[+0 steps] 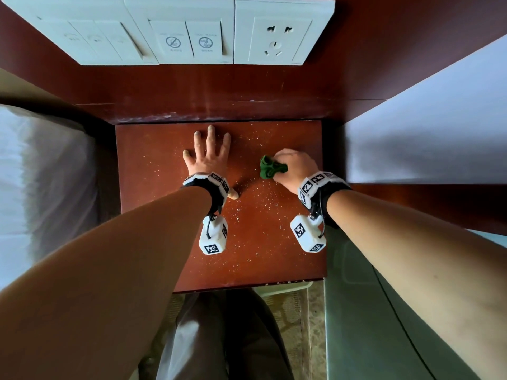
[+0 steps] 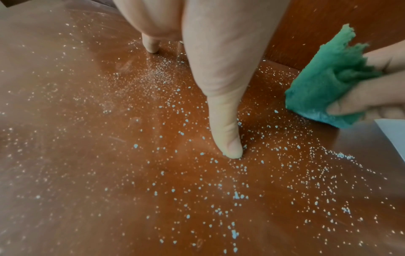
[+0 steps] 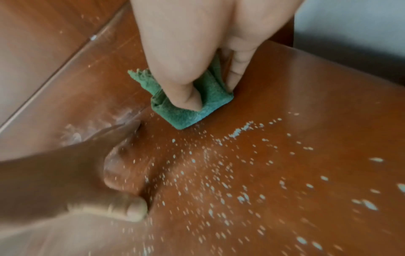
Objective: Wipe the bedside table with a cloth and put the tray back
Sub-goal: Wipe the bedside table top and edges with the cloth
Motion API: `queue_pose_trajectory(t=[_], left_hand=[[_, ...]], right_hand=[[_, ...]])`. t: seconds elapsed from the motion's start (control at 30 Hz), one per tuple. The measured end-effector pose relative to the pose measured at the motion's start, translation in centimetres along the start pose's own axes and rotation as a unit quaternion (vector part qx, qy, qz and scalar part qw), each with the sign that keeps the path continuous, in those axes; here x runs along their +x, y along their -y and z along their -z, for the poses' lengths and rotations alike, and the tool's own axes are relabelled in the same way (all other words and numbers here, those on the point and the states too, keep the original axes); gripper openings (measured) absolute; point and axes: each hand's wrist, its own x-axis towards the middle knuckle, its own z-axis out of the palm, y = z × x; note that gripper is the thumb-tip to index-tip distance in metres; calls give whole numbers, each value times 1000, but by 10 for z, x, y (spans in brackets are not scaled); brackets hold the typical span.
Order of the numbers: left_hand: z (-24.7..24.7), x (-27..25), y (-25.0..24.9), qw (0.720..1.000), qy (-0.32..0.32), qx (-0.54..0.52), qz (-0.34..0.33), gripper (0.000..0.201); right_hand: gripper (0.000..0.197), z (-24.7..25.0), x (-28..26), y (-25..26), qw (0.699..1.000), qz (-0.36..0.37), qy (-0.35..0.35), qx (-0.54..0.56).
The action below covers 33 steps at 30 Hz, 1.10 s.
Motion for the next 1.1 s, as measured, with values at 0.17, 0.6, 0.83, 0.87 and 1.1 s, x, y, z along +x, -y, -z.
queue_pose_trajectory(t=[0.17, 0.6, 0.83, 0.87, 1.1], left_hand=[[0, 0, 1, 1000, 0, -6, -2, 160], [-1, 0, 1, 1000, 6, -12, -8, 158], [-2, 1, 1, 1000, -8, -5, -7, 159], [-2, 1, 2, 1000, -9, -4, -6, 160], [1, -2, 7, 999, -22, -9, -26, 153]], right_hand=[[15, 11, 1, -3, 988, -117, -65, 74], [21, 14, 46, 25, 949, -245, -195, 45], [20, 3, 31, 18, 993, -53, -104, -18], [20, 2, 27, 18, 995, -33, -87, -25], [21, 1, -1, 15, 996, -6, 63, -55]])
